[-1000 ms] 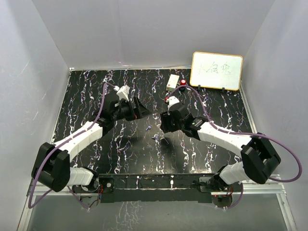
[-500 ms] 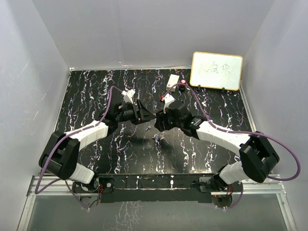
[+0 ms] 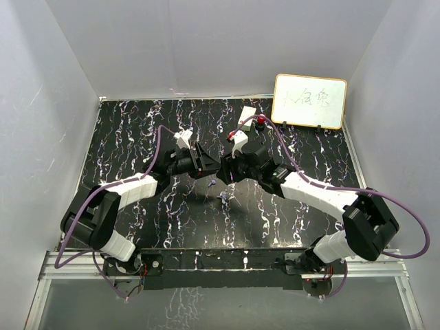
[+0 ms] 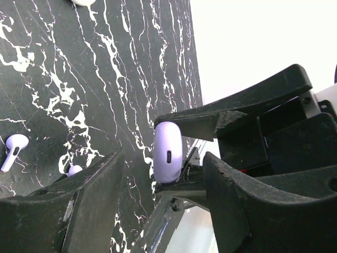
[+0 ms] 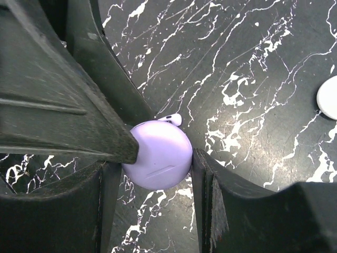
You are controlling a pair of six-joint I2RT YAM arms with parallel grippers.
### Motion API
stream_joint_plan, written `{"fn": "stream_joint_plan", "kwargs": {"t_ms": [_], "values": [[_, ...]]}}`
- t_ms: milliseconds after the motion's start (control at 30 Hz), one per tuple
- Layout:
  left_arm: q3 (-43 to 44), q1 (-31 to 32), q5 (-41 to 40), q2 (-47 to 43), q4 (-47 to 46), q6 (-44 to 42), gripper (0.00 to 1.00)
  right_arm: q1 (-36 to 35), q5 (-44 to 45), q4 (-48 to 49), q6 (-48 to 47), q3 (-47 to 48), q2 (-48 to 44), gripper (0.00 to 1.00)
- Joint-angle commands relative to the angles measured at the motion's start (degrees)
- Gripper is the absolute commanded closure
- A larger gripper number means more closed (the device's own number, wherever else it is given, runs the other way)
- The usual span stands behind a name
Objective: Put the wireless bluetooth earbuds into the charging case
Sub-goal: Pick up the charging case at the center of the board.
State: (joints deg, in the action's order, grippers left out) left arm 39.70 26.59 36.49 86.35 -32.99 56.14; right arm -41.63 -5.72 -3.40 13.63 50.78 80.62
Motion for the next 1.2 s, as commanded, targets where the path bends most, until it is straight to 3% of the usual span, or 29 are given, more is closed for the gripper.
{"fn": "stream_joint_plan", "kwargs": {"t_ms": [0,667,900,933,967,1000,1067,1167], "values": [[-0.24,-0.15,0.99,-0.13,-1.71,0.73,0.41,-0.20,-1.14,4.98,-0.36,3.03,-1.93,0.92],[-0.18,-0.05,1.71,1.86,-4.97,2.07,0.61,-0.20,-3.79,5.46,-0.18,4.72,-0.91,0.93],[-0.38,-0.05,2.13,2.17,-6.44,2.82,0.81,-0.21,-4.22,5.68,-0.21,5.08,-0.51,0.90],[-0.41,-0.05,2.14,2.17,-6.47,2.77,0.84,-0.21,-4.14,5.68,-0.13,5.10,-0.53,0.87],[-0.26,-0.05,2.18,2.24,-6.38,2.83,0.87,-0.21,-4.01,5.64,-0.10,5.23,-0.41,0.78],[-0.25,-0.05,2.18,2.25,-6.29,2.78,0.88,-0.18,-3.77,5.54,0.16,5.33,-0.46,0.62],[-0.17,-0.05,1.99,2.25,-6.13,2.81,0.90,-0.06,-3.33,5.35,0.62,5.38,-0.86,0.41],[0.10,-0.05,1.19,2.00,-5.41,2.63,0.93,0.72,-3.28,5.33,1.29,4.96,-1.98,0.33]]}}
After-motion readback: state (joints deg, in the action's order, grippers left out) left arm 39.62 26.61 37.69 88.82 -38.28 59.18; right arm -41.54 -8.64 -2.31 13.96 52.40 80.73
